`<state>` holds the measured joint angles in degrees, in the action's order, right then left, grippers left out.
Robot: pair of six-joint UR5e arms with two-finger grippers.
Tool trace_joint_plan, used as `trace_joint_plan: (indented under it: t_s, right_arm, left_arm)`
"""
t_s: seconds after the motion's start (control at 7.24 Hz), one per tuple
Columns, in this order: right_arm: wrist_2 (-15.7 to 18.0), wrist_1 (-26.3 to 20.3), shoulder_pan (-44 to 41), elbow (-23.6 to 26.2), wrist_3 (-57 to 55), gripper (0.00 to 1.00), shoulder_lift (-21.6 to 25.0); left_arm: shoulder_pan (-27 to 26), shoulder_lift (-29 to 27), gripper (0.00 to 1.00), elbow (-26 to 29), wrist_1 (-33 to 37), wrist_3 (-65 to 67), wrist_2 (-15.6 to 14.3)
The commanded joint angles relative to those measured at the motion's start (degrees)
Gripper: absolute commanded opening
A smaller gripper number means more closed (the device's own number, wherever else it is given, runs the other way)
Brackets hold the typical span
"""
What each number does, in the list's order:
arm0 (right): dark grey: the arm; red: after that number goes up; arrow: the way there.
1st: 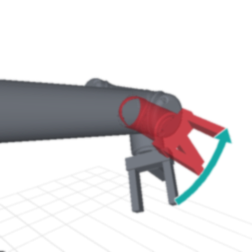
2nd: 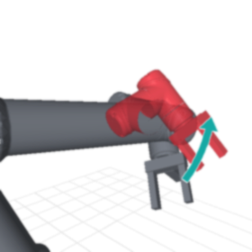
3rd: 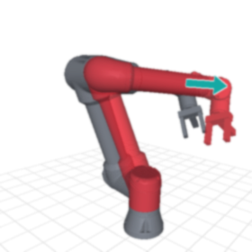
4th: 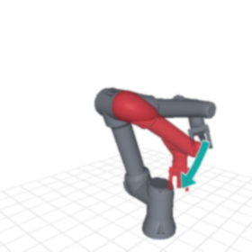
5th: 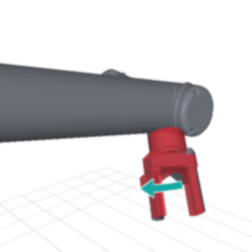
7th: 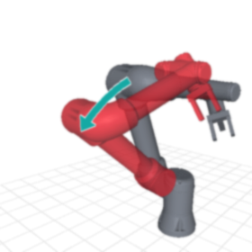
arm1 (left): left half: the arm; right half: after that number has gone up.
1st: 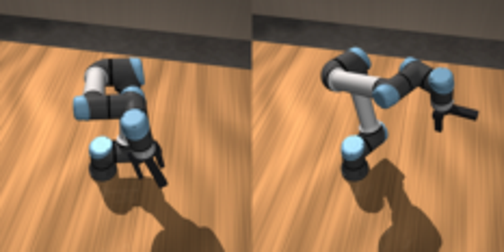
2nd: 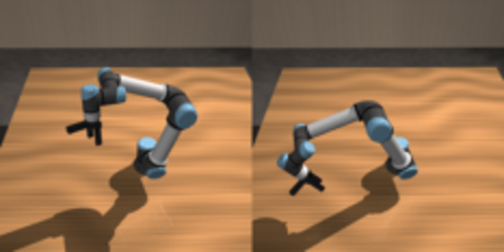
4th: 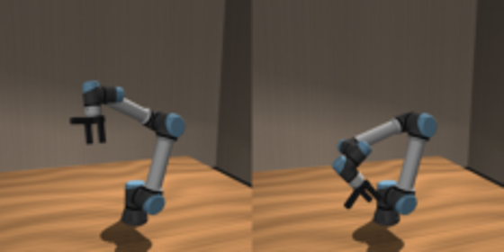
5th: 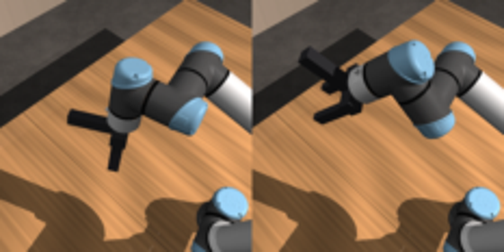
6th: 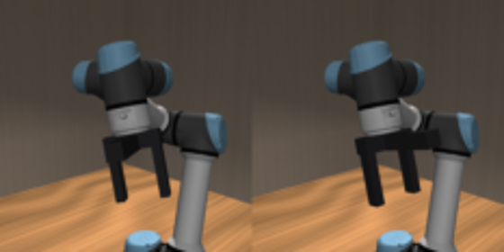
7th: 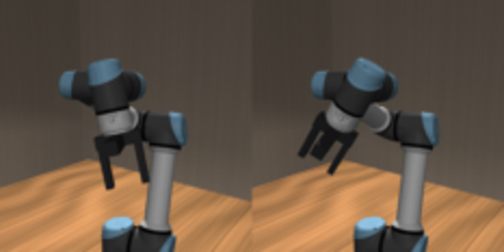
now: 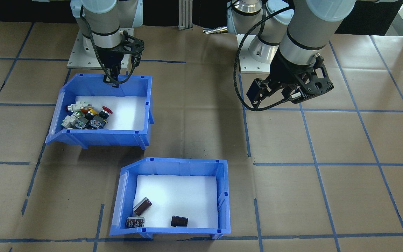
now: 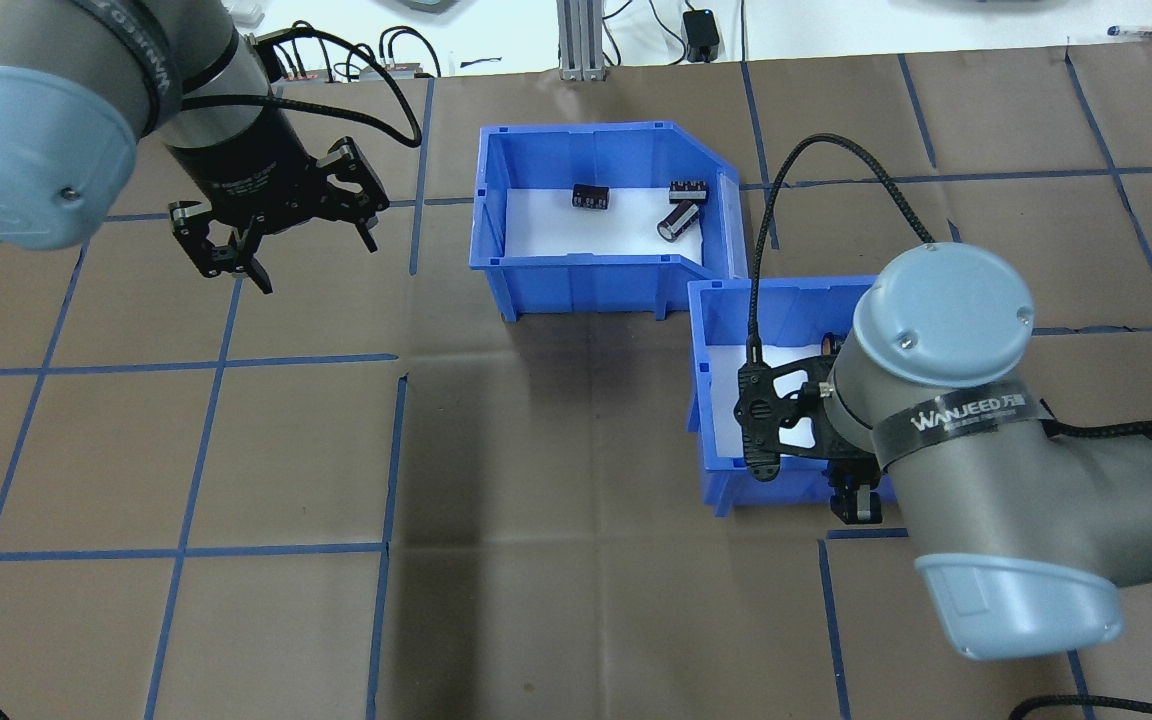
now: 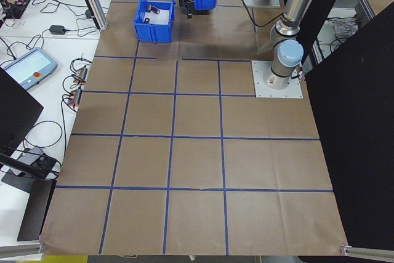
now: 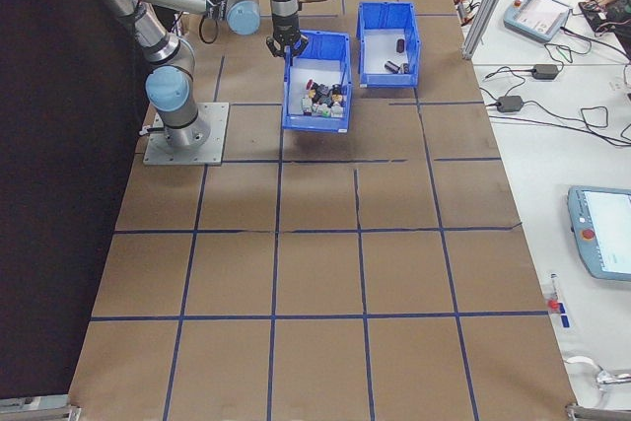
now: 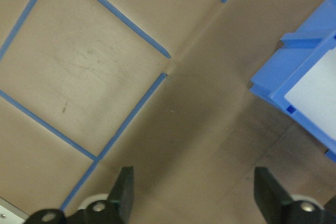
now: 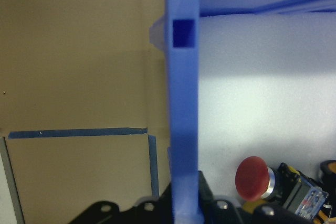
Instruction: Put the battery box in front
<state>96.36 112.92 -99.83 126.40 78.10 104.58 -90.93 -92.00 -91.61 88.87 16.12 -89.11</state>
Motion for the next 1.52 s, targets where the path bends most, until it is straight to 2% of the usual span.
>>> trace_joint_plan:
  t_s: [0.0, 0.14, 0.41, 0.69, 1.11, 1.38]
  right_arm:
    - [0.49, 0.19, -6.58, 0.25, -7.31, 0.00, -0.34]
    - [0.49, 0.37, -9.56, 0.16, -9.78, 0.00, -0.86]
    - [0.40, 5.61, -15.19, 0.16, -11.47, 0.00, -4.19]
    - [0.40, 8.27, -19.24, 0.16, -14.71, 0.00, -6.05]
    - [-0.03, 8.54, -23.20, 0.07, -21.74, 0.00, -7.62]
    - [0.31, 13.19, -25.49, -0.10, -22.55, 0.01, -10.79]
  left_arm:
    - [1.28, 4.43, 0.99, -3.56, 0.60, -21.01, 0.08]
    - [1.46, 7.16, 0.99, -6.27, 0.25, -22.43, 0.34]
    - [1.89, 10.34, 0.96, -10.24, -0.98, -26.29, -0.44]
    - [3.38, 11.84, 0.99, -10.08, -0.01, -25.96, -0.36]
    - [4.79, 10.45, 1.00, -6.67, -0.11, -25.96, -0.36]
    - [4.71, 9.39, 1.00, -4.64, 2.36, -25.35, -0.27]
